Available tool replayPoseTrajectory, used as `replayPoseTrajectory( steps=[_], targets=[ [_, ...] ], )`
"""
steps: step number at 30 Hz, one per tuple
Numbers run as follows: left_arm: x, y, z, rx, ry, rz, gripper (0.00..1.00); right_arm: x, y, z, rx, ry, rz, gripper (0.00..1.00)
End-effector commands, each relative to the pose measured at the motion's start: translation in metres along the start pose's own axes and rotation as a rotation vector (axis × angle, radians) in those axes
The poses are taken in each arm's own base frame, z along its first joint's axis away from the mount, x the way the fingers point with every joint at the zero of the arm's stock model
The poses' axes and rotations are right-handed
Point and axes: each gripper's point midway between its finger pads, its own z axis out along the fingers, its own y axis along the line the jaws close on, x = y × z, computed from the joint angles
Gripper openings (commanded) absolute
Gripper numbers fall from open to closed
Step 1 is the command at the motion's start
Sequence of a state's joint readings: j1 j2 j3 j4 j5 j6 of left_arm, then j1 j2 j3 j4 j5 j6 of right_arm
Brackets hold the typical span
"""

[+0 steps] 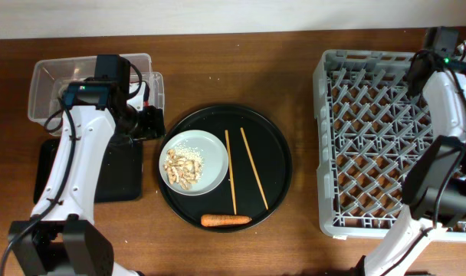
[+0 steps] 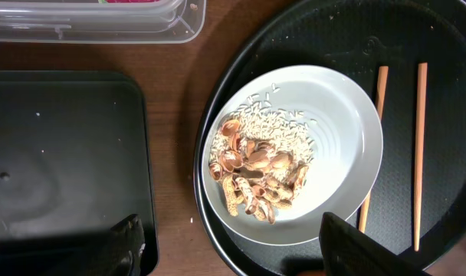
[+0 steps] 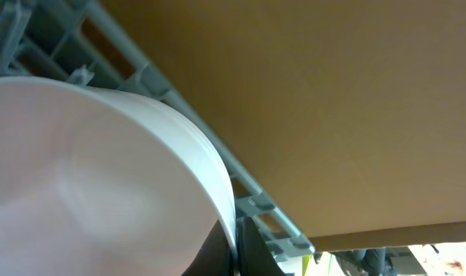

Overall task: Sort waste into correct bins and load items into the dishwasher rack
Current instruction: 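Carry the pink bowl into the dish rack's far right corner, then grasp one wooden chopstick with the right gripper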

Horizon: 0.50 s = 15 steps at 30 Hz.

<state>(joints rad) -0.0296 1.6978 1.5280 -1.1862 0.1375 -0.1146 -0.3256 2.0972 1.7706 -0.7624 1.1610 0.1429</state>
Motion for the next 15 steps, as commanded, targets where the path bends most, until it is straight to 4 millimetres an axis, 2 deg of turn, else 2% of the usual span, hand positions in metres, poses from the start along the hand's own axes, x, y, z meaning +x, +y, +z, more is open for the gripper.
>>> replayPoseTrajectory(
  steps=[1, 4, 5, 8, 10, 13, 14, 15],
  targets=[
    [-0.003, -0.001, -0.009, 0.0, -0.029, -0.005, 0.73, 0.01, 0.028, -0.005, -0.046, 0.01, -0.01, 0.04],
    [-0.002, -0.001, -0.009, 0.0, -0.029, -0.005, 0.73, 0.026, 0.054, -0.014, -0.148, 0.038, -0.041, 0.04],
    [-0.002, -0.001, -0.009, 0.0, -0.029, -0.005, 0.73, 0.029, 0.057, -0.016, -0.159, 0.047, -0.055, 0.04],
    [-0.002, -0.001, -0.009, 0.0, -0.029, -0.005, 0.73, 0.045, 0.056, -0.021, -0.15, 0.086, -0.057, 0.04],
    [-0.002, -0.001, -0.009, 0.0, -0.029, -0.005, 0.73, 0.061, 0.053, -0.023, -0.154, 0.144, -0.056, 0.04],
    [-0.002, -0.001, -0.009, 0.0, -0.029, -0.004, 0.73, 0.087, 0.061, -0.03, -0.235, 0.252, -0.099, 0.04],
    [-0.002, -0.001, -0.009, 0.0, -0.029, -0.004, 0.73, 0.095, 0.062, -0.033, -0.256, 0.287, -0.109, 0.06],
    [-0.002, -0.001, -0.009, 0.0, -0.029, -0.005, 0.73, 0.098, 0.06, -0.036, -0.271, 0.303, -0.117, 0.14]
  ],
)
